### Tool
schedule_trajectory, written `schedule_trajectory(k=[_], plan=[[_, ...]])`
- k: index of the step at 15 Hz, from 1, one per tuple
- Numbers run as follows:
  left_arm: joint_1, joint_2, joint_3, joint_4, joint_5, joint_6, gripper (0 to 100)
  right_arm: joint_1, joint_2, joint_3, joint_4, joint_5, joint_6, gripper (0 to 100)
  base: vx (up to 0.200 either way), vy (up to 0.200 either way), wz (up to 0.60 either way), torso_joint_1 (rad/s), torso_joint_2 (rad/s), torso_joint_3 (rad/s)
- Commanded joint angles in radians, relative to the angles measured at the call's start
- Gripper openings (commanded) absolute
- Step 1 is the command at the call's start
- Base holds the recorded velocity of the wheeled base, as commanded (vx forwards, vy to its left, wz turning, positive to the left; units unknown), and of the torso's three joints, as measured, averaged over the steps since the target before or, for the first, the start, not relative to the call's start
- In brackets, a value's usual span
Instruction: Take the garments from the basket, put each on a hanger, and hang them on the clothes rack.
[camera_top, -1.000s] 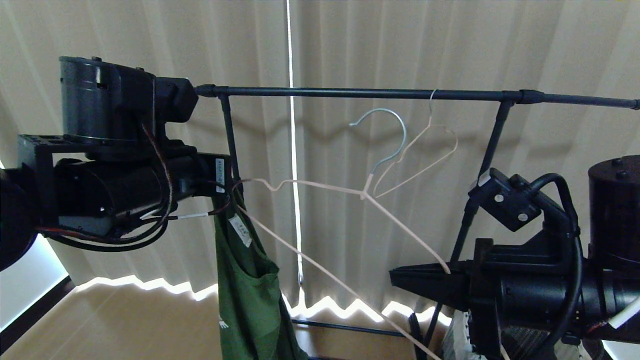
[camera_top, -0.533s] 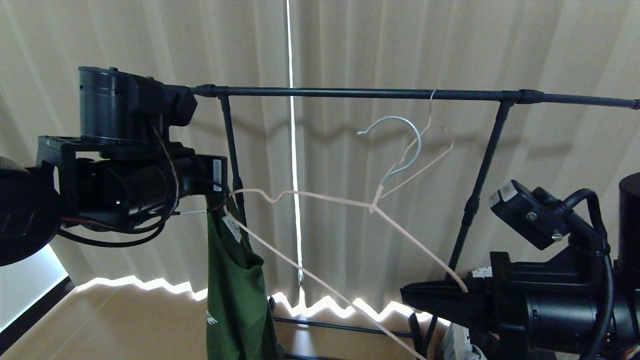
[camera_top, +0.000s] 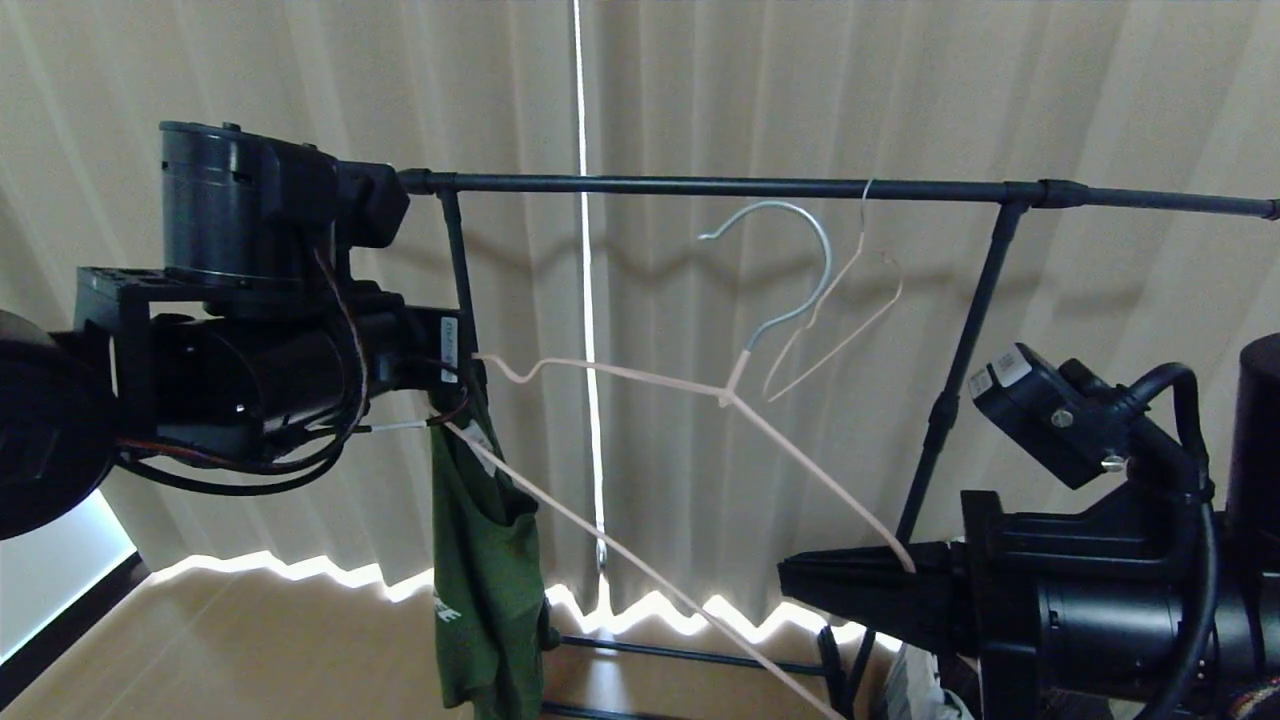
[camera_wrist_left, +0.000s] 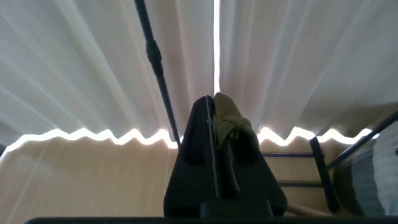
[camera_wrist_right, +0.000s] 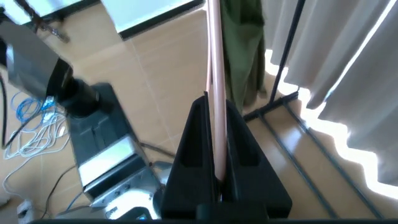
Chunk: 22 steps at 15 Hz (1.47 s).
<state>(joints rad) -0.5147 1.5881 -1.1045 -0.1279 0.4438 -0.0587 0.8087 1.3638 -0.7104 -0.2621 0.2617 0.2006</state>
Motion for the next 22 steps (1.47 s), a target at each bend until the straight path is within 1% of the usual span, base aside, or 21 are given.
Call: schedule_trajectory(k=[1,2,8,11,13,15,16,19,22], plan=[[0.007,-0.007,0.0,0.001,0.013,0.002,0,-0.002,0.015,0.006,-0.011,-0.001,0.0,0,0.0,0.0,0.0,0.0,0.0,0.0],[0.007,-0.007,0.002,-0.001,0.027,0.002,0,-0.002,0.015,0.006,-0.012,-0.001,0.003,0,0.0,0.0,0.0,0.0,0.0,0.0],[-0.002,-0.019,0.011,0.002,0.032,0.002,0,-0.002,0.023,0.0,-0.014,-0.002,0.003,0,0.0,0.0,0.0,0.0,0.0,0.0],[-0.002,-0.02,0.012,0.002,0.033,0.002,0,-0.025,0.066,-0.006,-0.063,-0.004,0.003,0,0.0,0.0,0.0,0.0,0.0,0.0],[-0.002,-0.02,0.012,0.004,0.047,0.002,0,-0.039,0.089,-0.007,-0.068,-0.004,0.003,0,0.0,0.0,0.0,0.0,0.0,0.0],[-0.016,-0.022,0.012,0.002,0.047,-0.003,0,-0.039,0.126,-0.02,-0.077,-0.006,0.005,0,0.0,0.0,0.0,0.0,0.0,0.0],[-0.036,-0.025,0.012,0.002,0.047,-0.004,0,-0.039,0.166,-0.046,-0.094,-0.007,0.008,0,0.0,0.0,0.0,0.0,0.0,0.0],[-0.064,-0.056,0.012,0.013,0.047,-0.004,0,-0.039,0.225,-0.093,-0.1,-0.036,0.036,0,0.0,0.0,0.0,0.0,0.0,0.0],[-0.061,-0.097,0.005,0.065,0.047,-0.003,0,-0.039,0.253,-0.089,-0.095,-0.076,0.043,0,0.0,0.0,0.0,0.0,0.0,0.0]])
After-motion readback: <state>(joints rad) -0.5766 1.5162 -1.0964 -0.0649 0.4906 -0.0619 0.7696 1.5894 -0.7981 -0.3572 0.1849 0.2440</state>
